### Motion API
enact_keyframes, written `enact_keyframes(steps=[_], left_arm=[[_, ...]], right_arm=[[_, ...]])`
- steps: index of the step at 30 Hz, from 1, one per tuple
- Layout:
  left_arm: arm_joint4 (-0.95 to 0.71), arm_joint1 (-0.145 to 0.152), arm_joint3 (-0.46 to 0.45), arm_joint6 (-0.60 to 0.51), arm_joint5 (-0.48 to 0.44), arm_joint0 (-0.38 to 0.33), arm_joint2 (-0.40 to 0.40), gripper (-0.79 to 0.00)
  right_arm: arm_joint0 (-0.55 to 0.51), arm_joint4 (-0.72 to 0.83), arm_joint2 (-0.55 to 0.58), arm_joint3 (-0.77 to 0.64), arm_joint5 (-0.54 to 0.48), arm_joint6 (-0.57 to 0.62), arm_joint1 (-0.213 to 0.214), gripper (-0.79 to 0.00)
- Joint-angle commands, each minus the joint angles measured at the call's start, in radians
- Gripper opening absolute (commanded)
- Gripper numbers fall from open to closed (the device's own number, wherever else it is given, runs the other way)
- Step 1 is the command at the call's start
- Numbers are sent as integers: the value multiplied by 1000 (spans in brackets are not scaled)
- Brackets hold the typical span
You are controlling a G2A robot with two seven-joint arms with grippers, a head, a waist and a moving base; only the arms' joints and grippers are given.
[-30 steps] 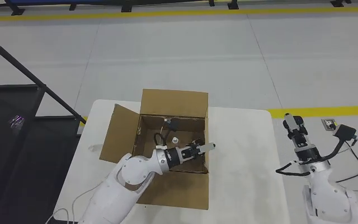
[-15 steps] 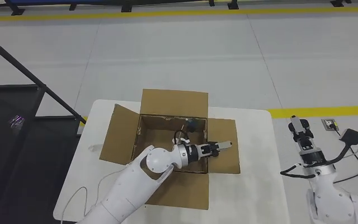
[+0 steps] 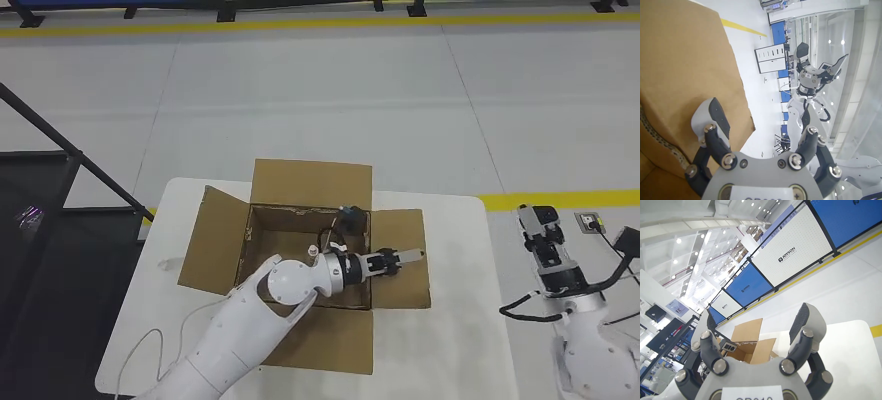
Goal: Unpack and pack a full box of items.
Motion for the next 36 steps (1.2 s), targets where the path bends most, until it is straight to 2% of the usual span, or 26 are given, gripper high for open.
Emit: enact_keyframes(steps=[1, 7, 12, 18, 22, 26, 31, 36], left_arm=[[9, 16, -49, -10, 0, 23, -47, 0], [53, 83, -250, -41, 20, 153, -266, 0], [81, 137, -443, -58, 39, 316, -501, 0], [73, 178, -630, -44, -3, 530, -775, 0], [30, 192, -663, -30, -31, 635, -920, 0], [-40, 199, -656, -22, -70, 716, -1023, 0], [-106, 204, -632, -24, -118, 795, -1095, 0], [-146, 207, -610, -23, -150, 837, -1135, 0]], right_arm=[[19, -67, -13, -26, 16, 21, 4, 0], [101, -252, -83, -96, 56, 128, 16, 0], [205, -348, -181, -104, 16, 310, 28, 0], [355, -444, -379, -63, -53, 545, 33, 0], [460, -519, -551, -1, -44, 656, 22, 0], [571, -534, -727, 103, -34, 717, -2, 0], [698, -526, -919, 270, 4, 735, -47, 0], [799, -542, -1081, 435, 67, 723, -103, 0]])
